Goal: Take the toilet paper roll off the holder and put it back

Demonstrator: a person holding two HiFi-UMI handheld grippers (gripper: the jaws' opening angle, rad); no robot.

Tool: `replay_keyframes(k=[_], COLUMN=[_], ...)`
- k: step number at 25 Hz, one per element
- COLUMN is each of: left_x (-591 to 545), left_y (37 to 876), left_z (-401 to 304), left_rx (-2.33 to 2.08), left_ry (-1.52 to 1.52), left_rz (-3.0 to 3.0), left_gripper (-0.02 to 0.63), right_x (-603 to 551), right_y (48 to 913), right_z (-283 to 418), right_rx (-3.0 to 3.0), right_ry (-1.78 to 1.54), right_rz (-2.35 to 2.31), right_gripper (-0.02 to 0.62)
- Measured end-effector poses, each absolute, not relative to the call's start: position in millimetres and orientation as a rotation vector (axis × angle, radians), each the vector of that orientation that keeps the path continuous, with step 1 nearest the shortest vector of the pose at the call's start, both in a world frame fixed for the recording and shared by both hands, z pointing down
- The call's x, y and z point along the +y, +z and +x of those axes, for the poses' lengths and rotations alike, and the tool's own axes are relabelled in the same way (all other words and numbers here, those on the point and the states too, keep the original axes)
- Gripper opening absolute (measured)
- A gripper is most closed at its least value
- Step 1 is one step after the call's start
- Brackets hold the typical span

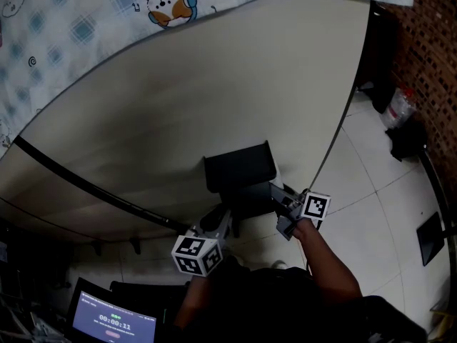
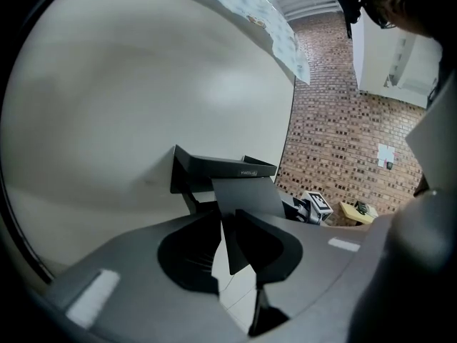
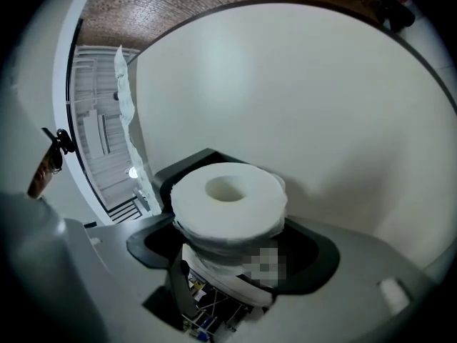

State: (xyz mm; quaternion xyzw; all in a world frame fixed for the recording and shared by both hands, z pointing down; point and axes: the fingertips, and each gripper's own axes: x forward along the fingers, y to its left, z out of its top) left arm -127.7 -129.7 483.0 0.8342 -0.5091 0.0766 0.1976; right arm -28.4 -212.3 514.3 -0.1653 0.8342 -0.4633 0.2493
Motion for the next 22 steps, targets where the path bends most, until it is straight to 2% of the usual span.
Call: replay_keyframes(k=[22], left_x=[-129.4], left_y=[482.0], left_z=[-127.6], left_rx=[-1.401], left_ry=[0.196], left_rz=[2.336], left_gripper=[0.086], right_x=[-197.3], right_y=[522.2], right_z=[-87.7], right_rx=[2.42], right_ry=[-1.373], right_rz=[-0.084], right_gripper=[0.385])
